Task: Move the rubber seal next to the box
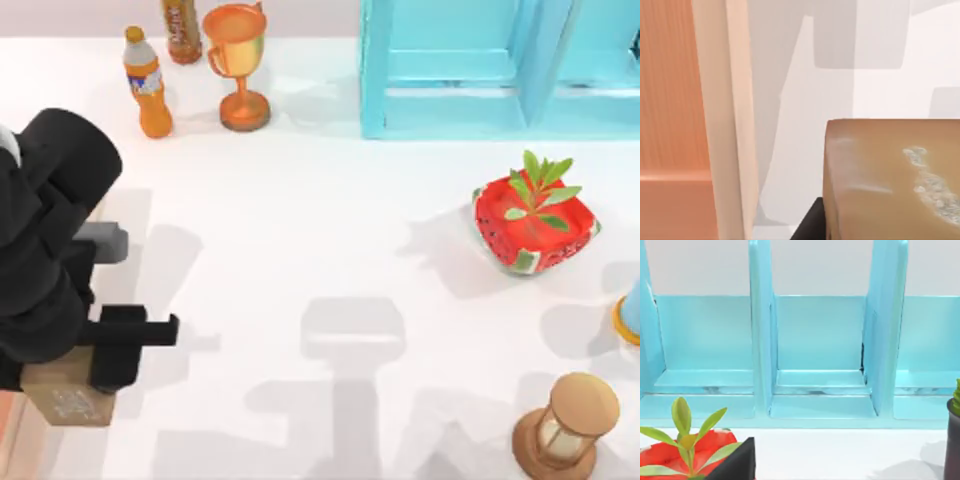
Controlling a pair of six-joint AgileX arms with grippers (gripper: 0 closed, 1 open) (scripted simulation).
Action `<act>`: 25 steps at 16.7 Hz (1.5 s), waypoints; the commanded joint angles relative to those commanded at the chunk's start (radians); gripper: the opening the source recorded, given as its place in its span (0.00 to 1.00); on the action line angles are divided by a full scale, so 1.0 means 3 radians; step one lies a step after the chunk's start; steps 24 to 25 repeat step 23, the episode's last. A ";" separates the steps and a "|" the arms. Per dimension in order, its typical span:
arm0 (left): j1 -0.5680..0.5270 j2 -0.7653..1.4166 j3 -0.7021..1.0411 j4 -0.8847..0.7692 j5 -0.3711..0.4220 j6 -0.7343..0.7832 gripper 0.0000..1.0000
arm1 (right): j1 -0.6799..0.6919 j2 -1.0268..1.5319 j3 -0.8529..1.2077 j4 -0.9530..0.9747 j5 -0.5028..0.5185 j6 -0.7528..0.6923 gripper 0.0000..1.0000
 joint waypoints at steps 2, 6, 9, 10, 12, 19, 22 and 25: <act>0.0000 0.0003 -0.0007 0.0007 0.0000 0.0000 0.00 | 0.0000 0.0000 0.0000 0.0000 0.0000 0.0000 1.00; 0.0000 0.0003 -0.0007 0.0007 0.0000 0.0000 0.15 | 0.0000 0.0000 0.0000 0.0000 0.0000 0.0000 1.00; 0.0000 0.0003 -0.0007 0.0007 0.0000 0.0000 0.38 | 0.0000 0.0000 0.0000 0.0000 0.0000 0.0000 1.00; 0.0000 0.0003 -0.0007 0.0007 0.0000 0.0000 0.45 | 0.0000 0.0000 0.0000 0.0000 0.0000 0.0000 1.00; 0.0000 0.0003 -0.0007 0.0007 0.0000 0.0000 0.60 | 0.0000 0.0000 0.0000 0.0000 0.0000 0.0000 1.00; 0.0000 0.0003 -0.0007 0.0007 0.0000 0.0000 1.00 | 0.0000 0.0000 0.0000 0.0000 0.0000 0.0000 1.00; 0.0000 0.0003 -0.0007 0.0007 0.0000 0.0000 1.00 | 0.0000 0.0000 0.0000 0.0000 0.0000 0.0000 1.00; 0.0000 0.0003 -0.0007 0.0007 0.0000 0.0000 1.00 | 0.0000 0.0000 0.0000 0.0000 0.0000 0.0000 1.00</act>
